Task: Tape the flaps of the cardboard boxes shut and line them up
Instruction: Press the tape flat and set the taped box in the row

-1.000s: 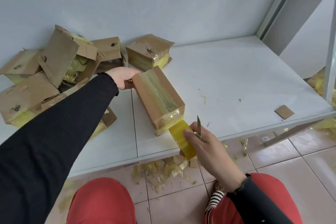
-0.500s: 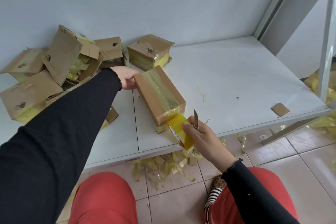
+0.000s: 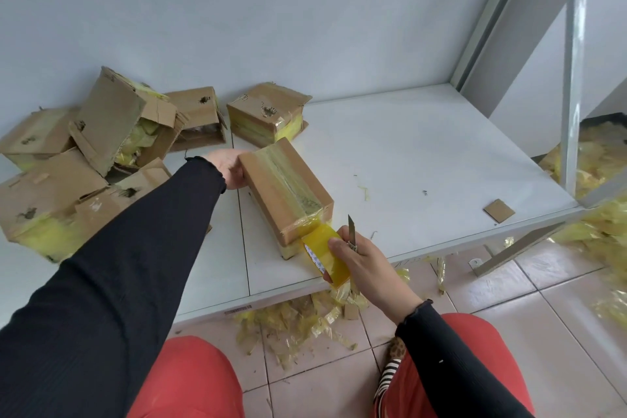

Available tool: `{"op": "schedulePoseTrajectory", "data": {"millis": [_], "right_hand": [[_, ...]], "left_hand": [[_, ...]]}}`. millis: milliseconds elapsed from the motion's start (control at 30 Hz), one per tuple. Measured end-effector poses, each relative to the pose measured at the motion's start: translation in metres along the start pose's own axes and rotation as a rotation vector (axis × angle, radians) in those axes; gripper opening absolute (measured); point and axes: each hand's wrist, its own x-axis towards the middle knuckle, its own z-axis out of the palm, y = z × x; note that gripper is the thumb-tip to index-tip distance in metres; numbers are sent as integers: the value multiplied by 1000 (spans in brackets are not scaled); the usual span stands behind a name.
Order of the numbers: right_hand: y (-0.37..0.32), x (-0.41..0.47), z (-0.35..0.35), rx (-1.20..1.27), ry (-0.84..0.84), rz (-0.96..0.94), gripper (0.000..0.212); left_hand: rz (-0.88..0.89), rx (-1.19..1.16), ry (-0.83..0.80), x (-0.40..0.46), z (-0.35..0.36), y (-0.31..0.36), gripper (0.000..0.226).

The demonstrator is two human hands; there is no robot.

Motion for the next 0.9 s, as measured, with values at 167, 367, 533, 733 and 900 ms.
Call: {"op": "schedulePoseTrajectory", "data": {"millis": [167,367,533,733,900], "right_hand": [[0,0,1,47,-11,13,39],[-4,-5,1,25,-9,10,39],[-8,-8,1,36,-8,7,36],[-5,-6,0,80,-13,-15,34],[2,-2,1,85,-33,-8,39]], "left_hand": [[-27,-12,33,-7,3,-4,29],[-46,-131,70,-16,5,-15,24],[166,-186,166,-24,6,-19,26],[541,155,-116,-39,-4,-24,67],[424,132,-162,-28,-2,-46,72]]}}
